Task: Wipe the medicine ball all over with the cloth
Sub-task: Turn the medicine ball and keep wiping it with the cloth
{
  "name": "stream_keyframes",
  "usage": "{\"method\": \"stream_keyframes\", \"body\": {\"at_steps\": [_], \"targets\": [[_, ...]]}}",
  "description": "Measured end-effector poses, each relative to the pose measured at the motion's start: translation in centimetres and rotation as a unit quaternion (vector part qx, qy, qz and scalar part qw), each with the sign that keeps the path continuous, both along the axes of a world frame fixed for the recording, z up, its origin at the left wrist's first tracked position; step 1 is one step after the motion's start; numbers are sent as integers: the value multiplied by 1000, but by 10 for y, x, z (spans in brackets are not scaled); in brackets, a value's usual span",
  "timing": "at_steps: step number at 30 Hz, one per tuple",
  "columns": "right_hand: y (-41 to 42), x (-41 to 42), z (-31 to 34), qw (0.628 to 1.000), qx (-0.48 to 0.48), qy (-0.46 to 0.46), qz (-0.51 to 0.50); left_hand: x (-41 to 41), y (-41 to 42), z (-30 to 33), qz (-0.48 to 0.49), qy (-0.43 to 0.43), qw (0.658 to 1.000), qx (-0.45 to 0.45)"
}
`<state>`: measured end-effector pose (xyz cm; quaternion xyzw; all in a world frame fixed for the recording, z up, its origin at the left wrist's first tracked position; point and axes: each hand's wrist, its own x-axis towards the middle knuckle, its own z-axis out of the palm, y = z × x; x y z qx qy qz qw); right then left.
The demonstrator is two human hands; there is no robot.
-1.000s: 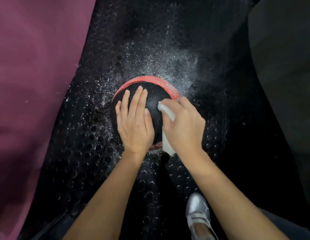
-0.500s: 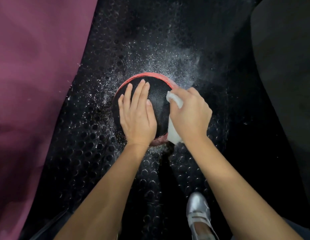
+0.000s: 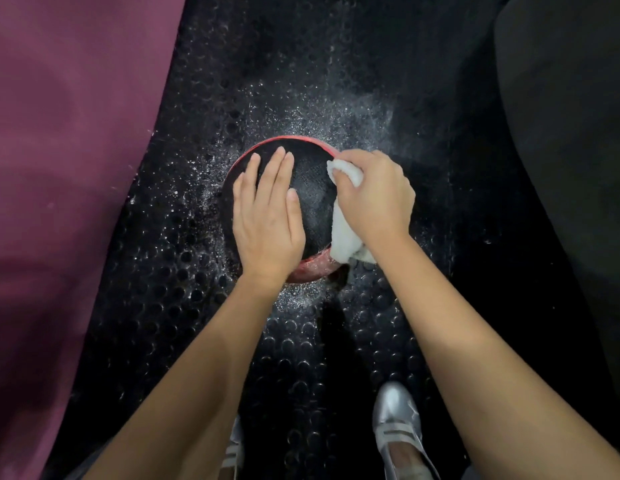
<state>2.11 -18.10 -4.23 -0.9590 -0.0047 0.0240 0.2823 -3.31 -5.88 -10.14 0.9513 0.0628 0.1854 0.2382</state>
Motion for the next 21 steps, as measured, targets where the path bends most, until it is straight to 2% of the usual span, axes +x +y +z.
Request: {"method": "stream_keyframes", "body": {"at_steps": [7,11,16,21], "targets": [[2,-77,-16,990,-24,-131,56,-4,-5,-4,17,-6,1000,-9],[7,-59,-13,992,1,-127,-10,-1,-5,-4,20,-15,1000,-5],[13,-75,-14,992,-1,-126,7,-2,-4,-3,27,-11,999,-25],[8,-38,-8,996,-3,-84,-42,-4,-6,-5,26,-10,1000,-5]]}}
